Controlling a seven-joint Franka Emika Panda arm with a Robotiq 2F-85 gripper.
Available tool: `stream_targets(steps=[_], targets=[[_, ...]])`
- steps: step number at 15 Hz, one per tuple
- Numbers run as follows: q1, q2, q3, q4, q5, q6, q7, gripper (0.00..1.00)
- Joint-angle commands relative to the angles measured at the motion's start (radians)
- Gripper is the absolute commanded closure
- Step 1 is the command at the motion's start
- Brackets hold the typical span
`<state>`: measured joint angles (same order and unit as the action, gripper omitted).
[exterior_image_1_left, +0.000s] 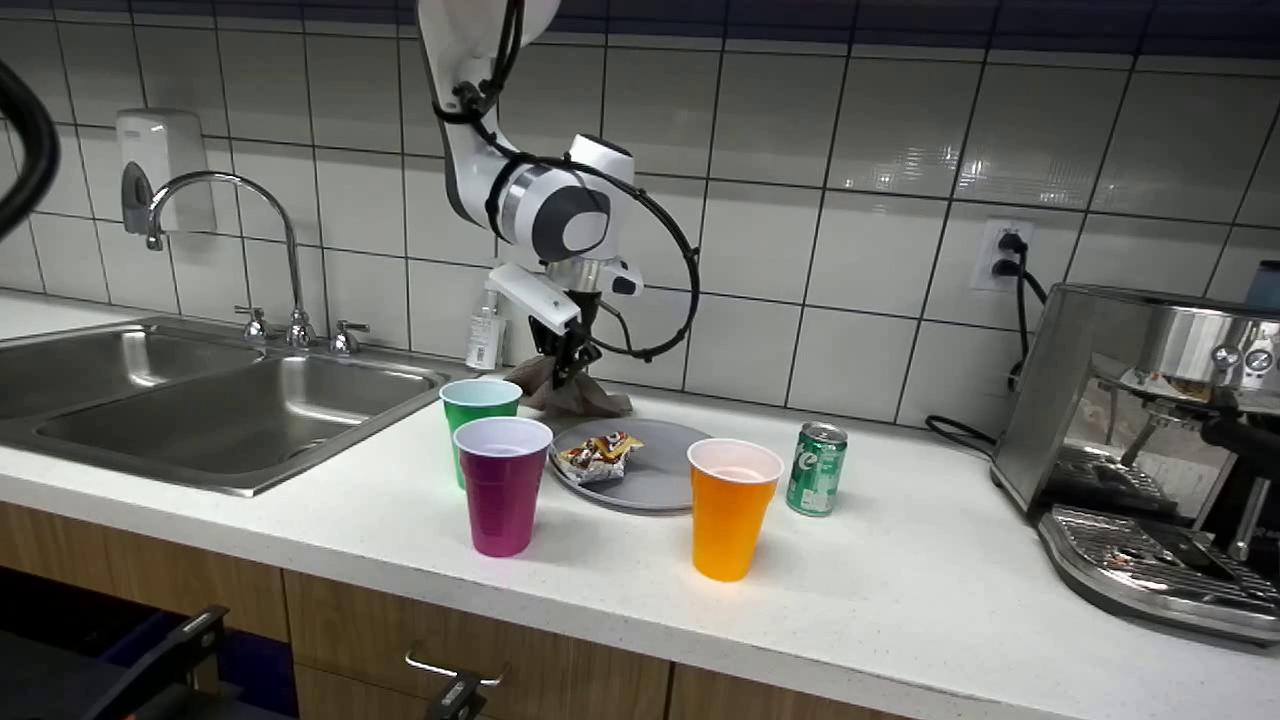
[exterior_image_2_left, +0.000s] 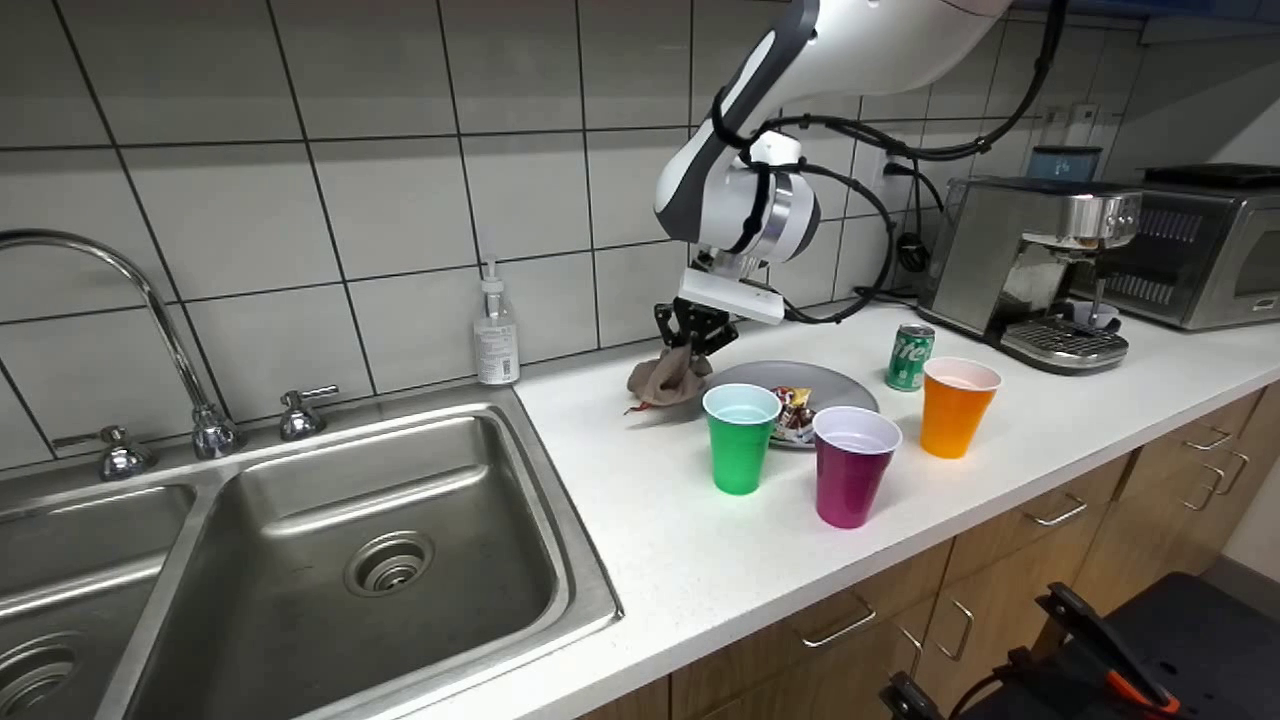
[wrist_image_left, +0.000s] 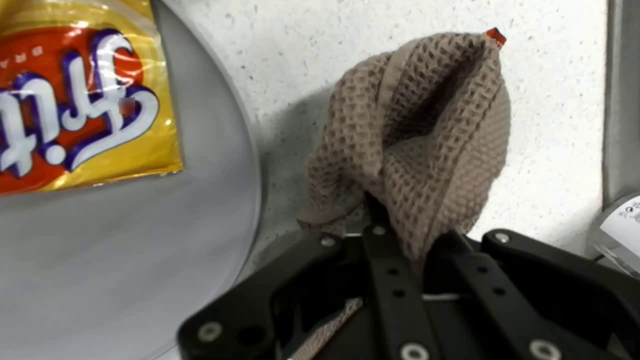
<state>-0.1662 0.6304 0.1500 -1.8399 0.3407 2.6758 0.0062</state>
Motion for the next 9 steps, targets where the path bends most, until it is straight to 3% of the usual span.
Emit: stream_targets(steps=[1,5,6,7,9], targets=[[0.0,-0.04,0.016,-0.056,0.021,0.018,-0.046,0.97],[0.005,-0.04,0.017,-0.068,0.018,0.016,-0.05,0.95],[0.006,-0.041,0.016,-0.07,0.019,0.017,-0.048,0.65],[0.006,-0.044,0.014,-0.074,0.015,0.011,-0.05,0.64],[0.005,-0.048,0.014,-0.08,0.014,0.012,-0.054,0.51]])
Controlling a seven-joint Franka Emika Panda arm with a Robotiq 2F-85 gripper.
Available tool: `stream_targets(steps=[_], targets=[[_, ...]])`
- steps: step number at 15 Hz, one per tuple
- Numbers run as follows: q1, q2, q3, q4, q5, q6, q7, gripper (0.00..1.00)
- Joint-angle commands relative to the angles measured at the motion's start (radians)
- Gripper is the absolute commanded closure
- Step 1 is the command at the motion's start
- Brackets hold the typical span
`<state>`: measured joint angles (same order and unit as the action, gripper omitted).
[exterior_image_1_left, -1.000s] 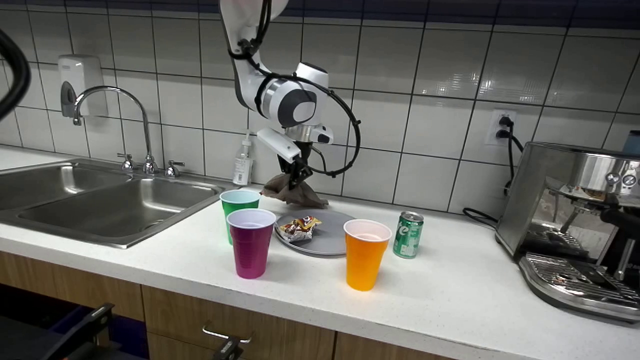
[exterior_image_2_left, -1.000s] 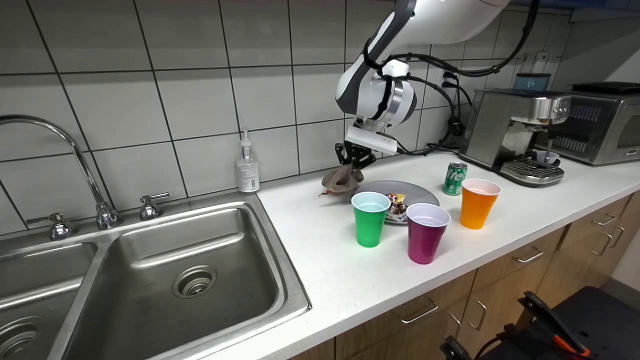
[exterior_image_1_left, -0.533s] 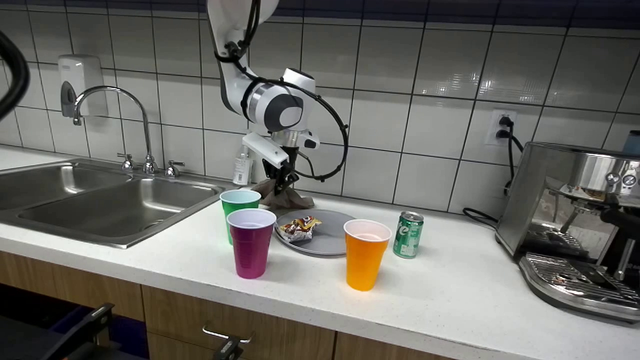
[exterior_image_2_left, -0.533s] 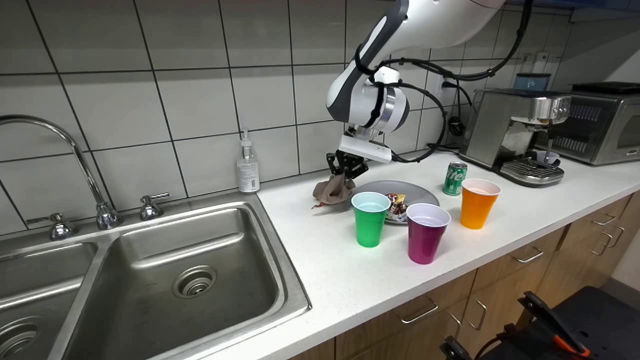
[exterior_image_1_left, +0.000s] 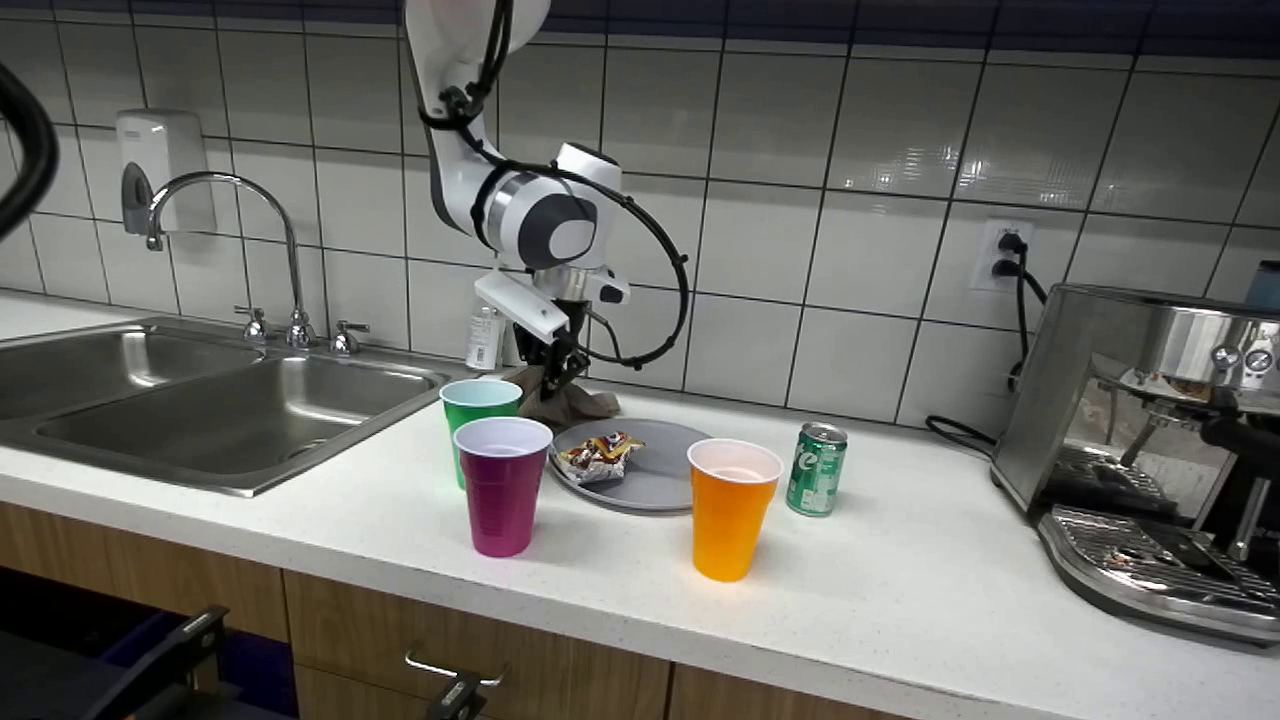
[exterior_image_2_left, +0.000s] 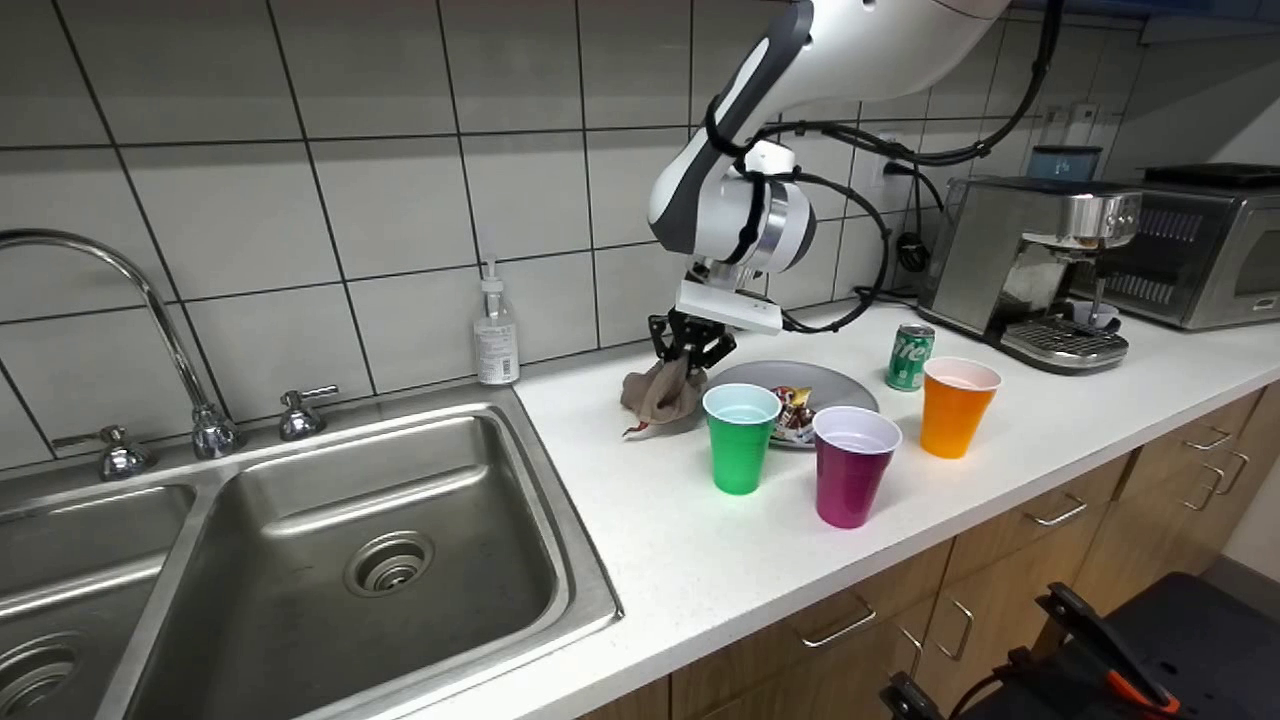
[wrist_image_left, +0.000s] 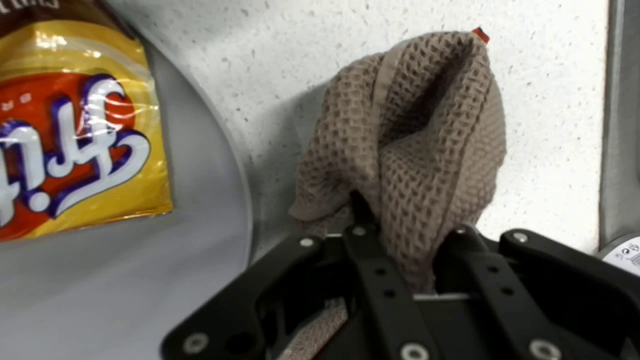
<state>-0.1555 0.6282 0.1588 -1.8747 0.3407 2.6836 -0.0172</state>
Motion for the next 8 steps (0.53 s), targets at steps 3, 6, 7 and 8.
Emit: stream_targets(steps=[3,6,7,8], targets=[[-0.01,-0.053,0.007,-0.054,0.016,0.002,-0.039,0.29],[-0.012,-0.067,0.007,-0.065,0.016,-0.001,-0.046,0.06],[-0.013,-0.075,0.006,-0.07,0.015,-0.004,-0.048,0.01],[-0.016,-0.086,0.005,-0.075,0.016,-0.01,-0.051,0.0]])
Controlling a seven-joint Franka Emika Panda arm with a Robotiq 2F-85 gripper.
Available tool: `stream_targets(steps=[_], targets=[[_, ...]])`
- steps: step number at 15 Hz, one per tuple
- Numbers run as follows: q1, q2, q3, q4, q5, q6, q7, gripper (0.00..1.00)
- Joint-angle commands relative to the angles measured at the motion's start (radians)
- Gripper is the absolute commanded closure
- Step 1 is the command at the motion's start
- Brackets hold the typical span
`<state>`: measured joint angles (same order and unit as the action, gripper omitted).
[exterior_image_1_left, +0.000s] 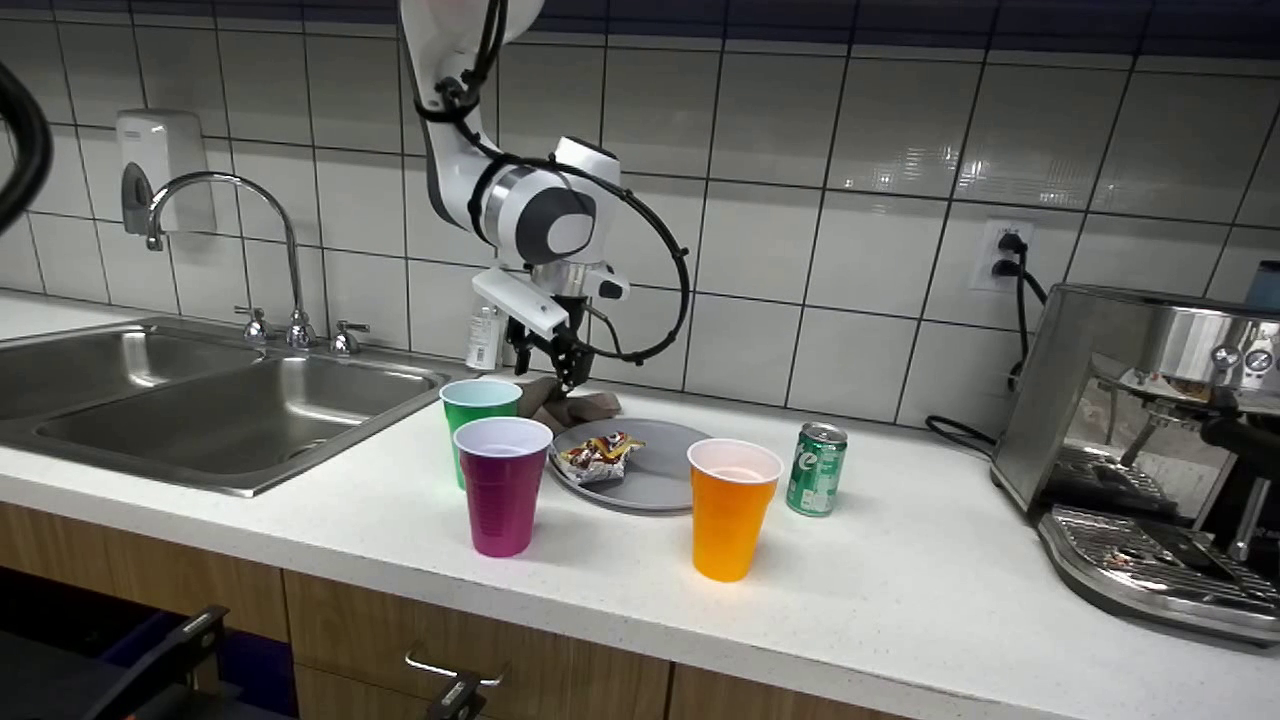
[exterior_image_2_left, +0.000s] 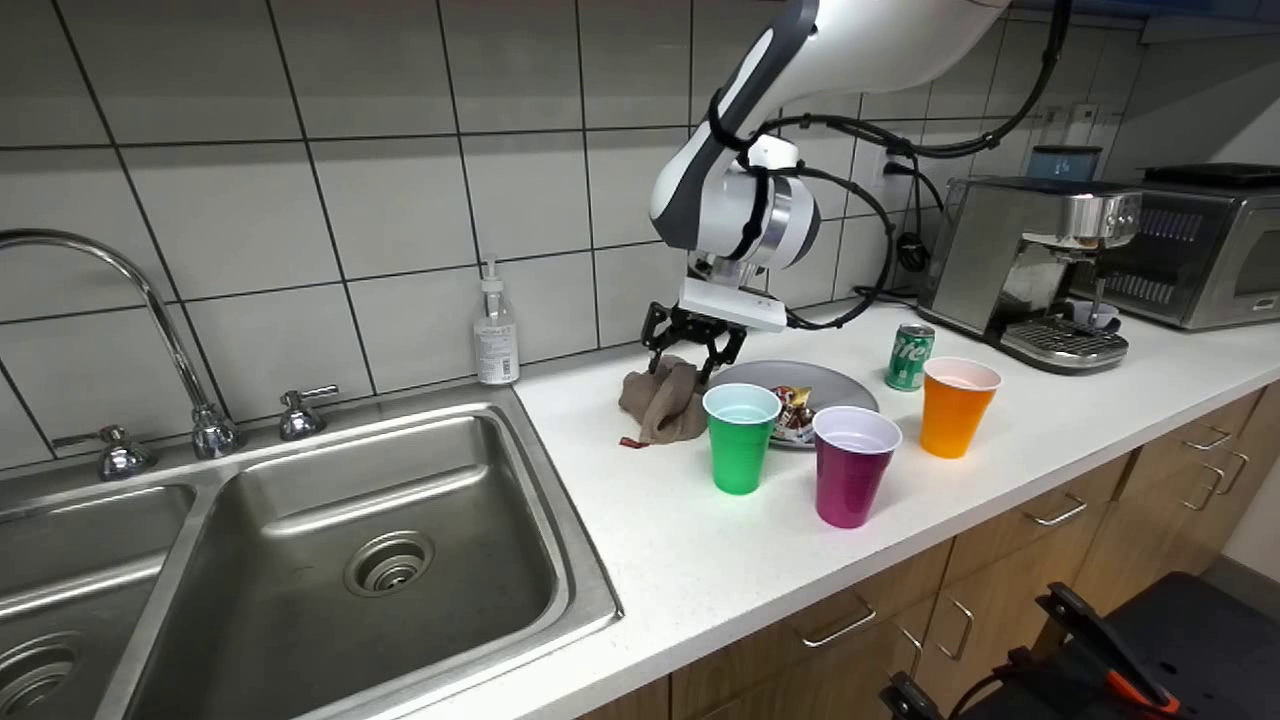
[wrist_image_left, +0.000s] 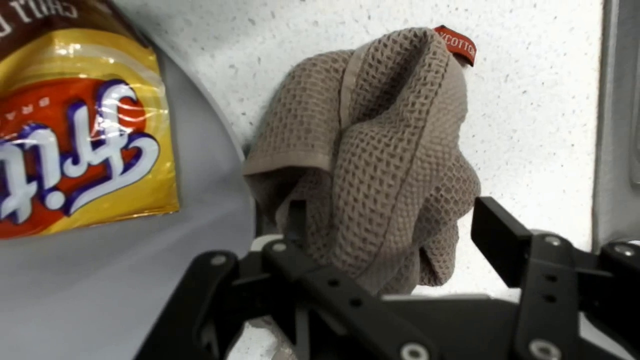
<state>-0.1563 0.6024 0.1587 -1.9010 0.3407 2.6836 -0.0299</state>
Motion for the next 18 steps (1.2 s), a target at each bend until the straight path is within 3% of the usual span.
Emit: stream_targets(steps=[1,5,18], targets=[[-0.019,-0.071,0.005,-0.054,0.016,-0.018,-0.043,0.0],[-0.031,-0.129,-0.006,-0.095,0.012,-0.014,-0.07,0.0],[-0.003,-0.2,-0.154,-0.211,-0.097,-0.008,-0.029,0.0]])
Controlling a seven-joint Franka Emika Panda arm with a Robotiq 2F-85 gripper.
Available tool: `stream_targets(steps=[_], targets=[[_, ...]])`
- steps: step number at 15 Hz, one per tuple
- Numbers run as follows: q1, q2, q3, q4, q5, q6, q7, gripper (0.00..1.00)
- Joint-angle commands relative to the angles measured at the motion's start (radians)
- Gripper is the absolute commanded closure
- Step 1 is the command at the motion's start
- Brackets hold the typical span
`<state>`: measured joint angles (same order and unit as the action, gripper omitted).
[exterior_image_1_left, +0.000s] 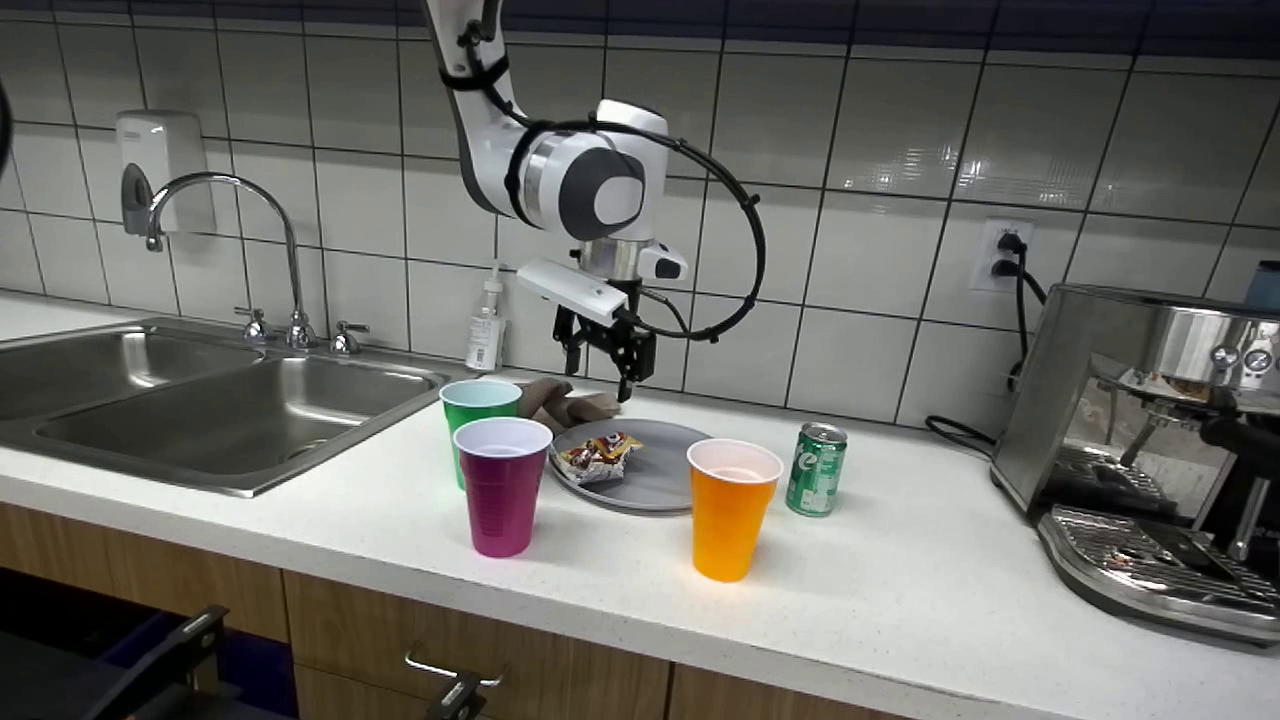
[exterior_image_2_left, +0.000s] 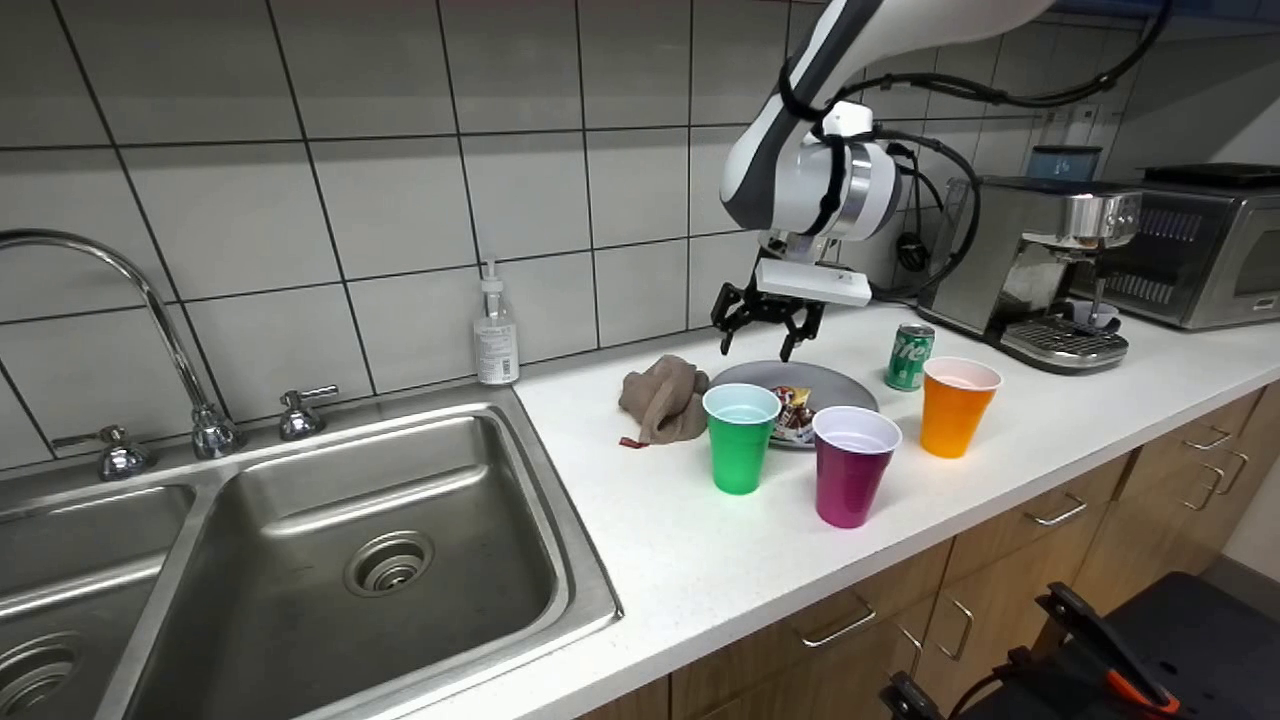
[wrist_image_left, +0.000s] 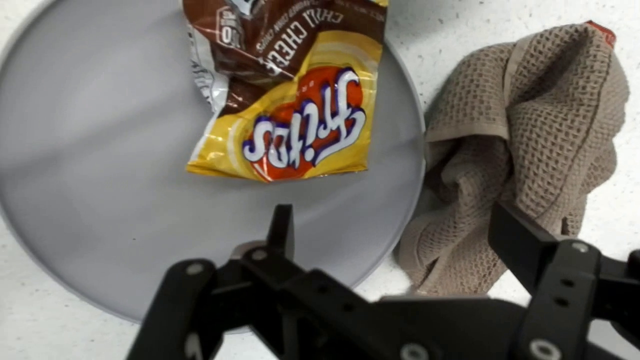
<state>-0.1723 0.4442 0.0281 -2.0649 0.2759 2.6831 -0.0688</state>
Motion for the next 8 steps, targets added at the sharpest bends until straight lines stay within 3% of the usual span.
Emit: stream_targets(steps=[1,8], targets=[[0.014,-0.041,-0.028,-0.052,-0.039,-0.007,0.011,0.0],[0.028,-0.046,-0.053,-0.088,-0.095,-0.01,0.019,0.0]])
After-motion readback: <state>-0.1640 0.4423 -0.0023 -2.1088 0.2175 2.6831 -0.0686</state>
